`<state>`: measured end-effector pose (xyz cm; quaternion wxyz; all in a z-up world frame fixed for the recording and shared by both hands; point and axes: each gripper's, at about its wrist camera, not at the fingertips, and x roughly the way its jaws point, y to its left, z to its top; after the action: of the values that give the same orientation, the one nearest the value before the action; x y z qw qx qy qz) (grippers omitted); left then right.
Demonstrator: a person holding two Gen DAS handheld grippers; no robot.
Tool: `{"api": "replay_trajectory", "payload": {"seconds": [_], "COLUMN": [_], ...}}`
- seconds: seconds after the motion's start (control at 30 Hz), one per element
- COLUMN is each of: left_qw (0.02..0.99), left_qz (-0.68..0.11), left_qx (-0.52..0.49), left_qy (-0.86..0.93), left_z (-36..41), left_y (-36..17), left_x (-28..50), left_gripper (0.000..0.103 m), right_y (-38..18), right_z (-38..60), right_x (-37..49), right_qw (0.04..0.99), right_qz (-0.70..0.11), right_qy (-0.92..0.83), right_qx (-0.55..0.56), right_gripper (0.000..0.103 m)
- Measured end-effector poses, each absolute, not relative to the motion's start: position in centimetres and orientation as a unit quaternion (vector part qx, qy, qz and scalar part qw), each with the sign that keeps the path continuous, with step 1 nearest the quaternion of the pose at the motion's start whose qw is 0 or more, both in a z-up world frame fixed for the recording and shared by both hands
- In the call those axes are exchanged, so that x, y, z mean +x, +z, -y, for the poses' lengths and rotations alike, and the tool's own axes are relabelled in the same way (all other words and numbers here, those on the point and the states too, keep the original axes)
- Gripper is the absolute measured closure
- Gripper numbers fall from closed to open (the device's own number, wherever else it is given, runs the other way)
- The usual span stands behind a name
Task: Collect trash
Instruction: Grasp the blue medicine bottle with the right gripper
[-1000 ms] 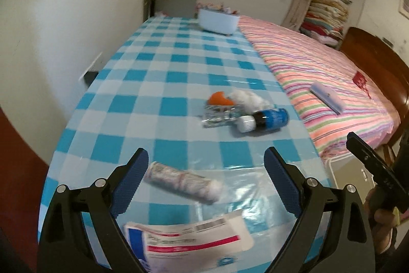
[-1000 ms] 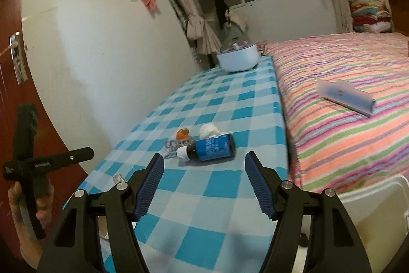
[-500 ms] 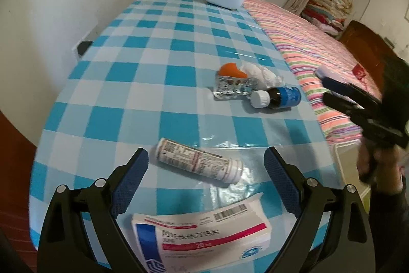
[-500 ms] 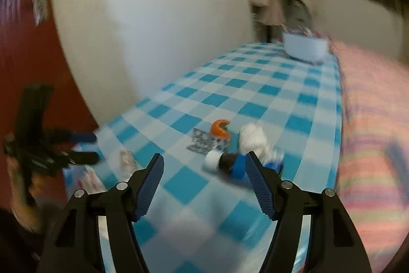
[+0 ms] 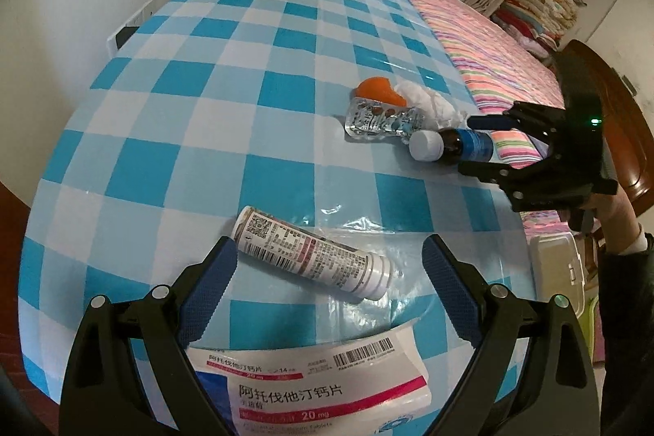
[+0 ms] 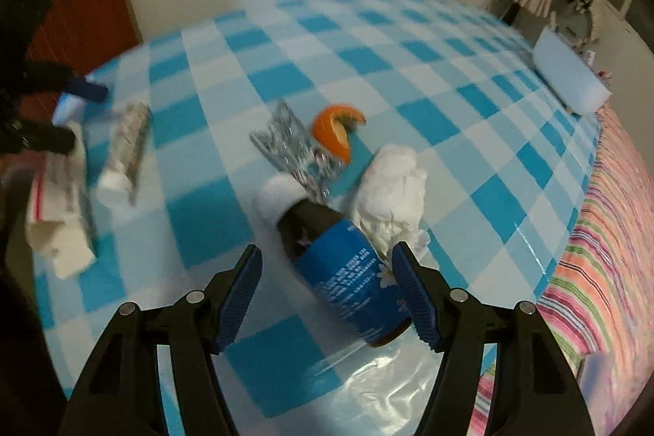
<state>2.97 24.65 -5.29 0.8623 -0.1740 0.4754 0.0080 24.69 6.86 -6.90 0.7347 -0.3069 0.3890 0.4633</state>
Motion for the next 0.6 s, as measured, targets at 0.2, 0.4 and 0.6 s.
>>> {"api": "replay_trajectory", "payload": {"seconds": [0.2, 0.4, 0.6], "left_qw": [0.858, 0.848, 0.831], "left_qz": [-0.482, -0.495, -0.519], "left_qx": [-0.178, -0.188, -0.198], "left_qy": [0.011, 0.019, 0.03], "left_z": [-24.6, -24.9, -25.2], "left_y": [-5.7, -6.8, -8.6], "left_x": [3.5, 4.3, 5.2], "left_gripper": [0.013, 0.013, 0.012], "right_y": [-8.1, -9.1, -8.8], "right_z": [-7.7, -8.1, -7.5], "right_x": [26.3, 26.0, 24.0], "right_qw": [0.719, 0.706, 0.717], "right_qz": [-0.414, -0.433, -0.424], "right_qy": [0.453, 0.454, 0.457], "right_qx": [-0.327, -0.328, -0.311], "right_gripper": [0.039, 0.048, 0.055]}}
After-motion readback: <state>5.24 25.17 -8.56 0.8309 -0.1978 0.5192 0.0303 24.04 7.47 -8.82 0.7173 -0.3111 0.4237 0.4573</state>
